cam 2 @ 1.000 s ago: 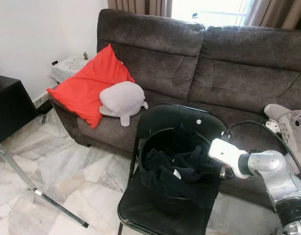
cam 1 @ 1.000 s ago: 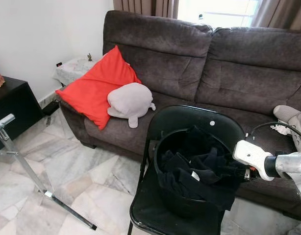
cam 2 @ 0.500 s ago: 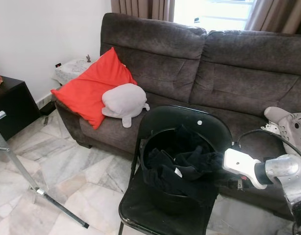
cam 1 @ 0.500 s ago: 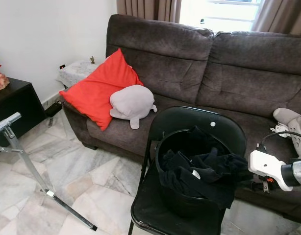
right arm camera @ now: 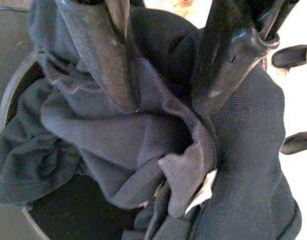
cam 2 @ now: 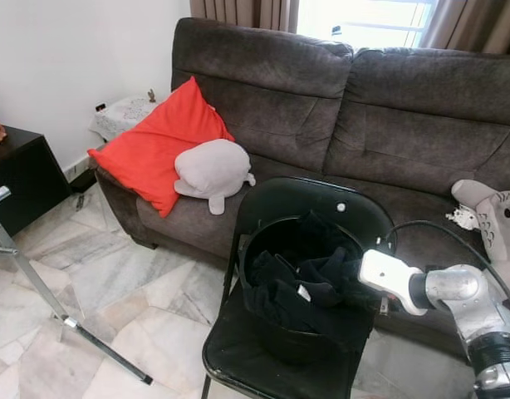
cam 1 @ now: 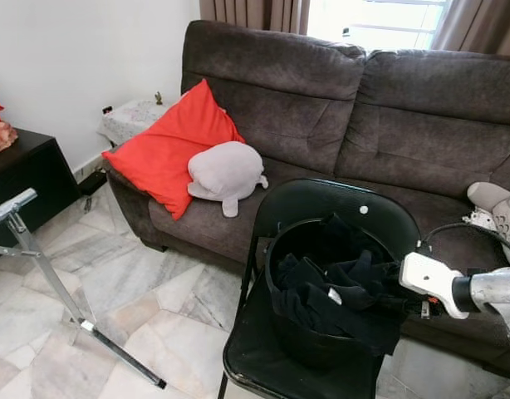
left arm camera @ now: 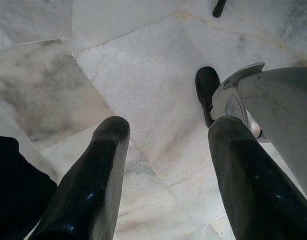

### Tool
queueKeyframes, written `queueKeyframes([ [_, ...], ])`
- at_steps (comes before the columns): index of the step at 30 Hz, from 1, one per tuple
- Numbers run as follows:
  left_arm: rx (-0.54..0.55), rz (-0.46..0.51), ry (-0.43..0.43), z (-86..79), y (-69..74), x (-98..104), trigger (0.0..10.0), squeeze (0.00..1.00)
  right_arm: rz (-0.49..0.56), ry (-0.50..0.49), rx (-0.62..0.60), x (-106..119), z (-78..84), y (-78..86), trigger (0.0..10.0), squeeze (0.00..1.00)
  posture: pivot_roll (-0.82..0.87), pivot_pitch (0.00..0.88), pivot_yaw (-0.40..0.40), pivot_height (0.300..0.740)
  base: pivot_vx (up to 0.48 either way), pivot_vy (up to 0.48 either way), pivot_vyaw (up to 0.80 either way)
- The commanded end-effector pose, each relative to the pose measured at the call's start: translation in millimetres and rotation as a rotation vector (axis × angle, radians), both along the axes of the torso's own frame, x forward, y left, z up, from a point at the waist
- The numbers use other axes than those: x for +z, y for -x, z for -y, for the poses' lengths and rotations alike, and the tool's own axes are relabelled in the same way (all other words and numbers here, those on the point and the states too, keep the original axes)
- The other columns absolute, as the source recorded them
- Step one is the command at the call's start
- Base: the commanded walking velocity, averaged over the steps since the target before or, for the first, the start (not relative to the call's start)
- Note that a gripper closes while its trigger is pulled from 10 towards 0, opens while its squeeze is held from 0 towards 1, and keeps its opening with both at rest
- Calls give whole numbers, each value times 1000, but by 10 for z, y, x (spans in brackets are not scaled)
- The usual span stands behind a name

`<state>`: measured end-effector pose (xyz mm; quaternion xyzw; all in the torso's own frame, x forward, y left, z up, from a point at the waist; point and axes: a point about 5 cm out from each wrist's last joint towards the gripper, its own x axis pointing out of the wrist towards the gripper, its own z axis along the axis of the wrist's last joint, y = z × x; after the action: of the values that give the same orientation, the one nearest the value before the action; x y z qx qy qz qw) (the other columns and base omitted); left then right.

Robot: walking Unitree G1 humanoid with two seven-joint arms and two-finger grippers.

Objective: Hang hanger

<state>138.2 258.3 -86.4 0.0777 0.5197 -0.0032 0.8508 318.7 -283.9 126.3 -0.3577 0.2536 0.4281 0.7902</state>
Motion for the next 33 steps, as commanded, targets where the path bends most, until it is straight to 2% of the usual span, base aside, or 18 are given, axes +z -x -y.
queueKeyframes([
  [1, 11, -1, 0, -14, 21, -3, 10000, 0, -4, 8, 1, -19, -25, -22, 10000, 0, -39, 0, 17, 740, 0, 0, 0],
  [11, 16, 1, 1, -14, 13, -1, 10000, 0, 26, 7, -33, -46, -45, -64, 10000, 0, -28, 0, 14, 740, 0, 0, 0],
  [12, 17, 2, -1, -15, 11, 0, 10000, 0, 36, 24, -40, -62, -44, -70, 7333, 0, -28, 0, 14, 740, 0, 0, 0],
  [13, 18, 3, -2, -16, 11, 1, 10000, 0, 41, 31, -43, -75, -45, -69, 275, 0, -28, 0, 14, 740, 0, 0, 0],
  [14, 18, 4, -3, -18, 11, 1, 10000, 0, 41, 32, -45, -90, -49, -67, 0, 0, -25, 0, 15, 740, 0, 0, 0],
  [33, 18, 1, -4, -39, 18, 5, 10000, 0, 13, 13, -27, -222, -154, -49, 0, 0, -19, 0, 22, 740, 0, 0, 0],
])
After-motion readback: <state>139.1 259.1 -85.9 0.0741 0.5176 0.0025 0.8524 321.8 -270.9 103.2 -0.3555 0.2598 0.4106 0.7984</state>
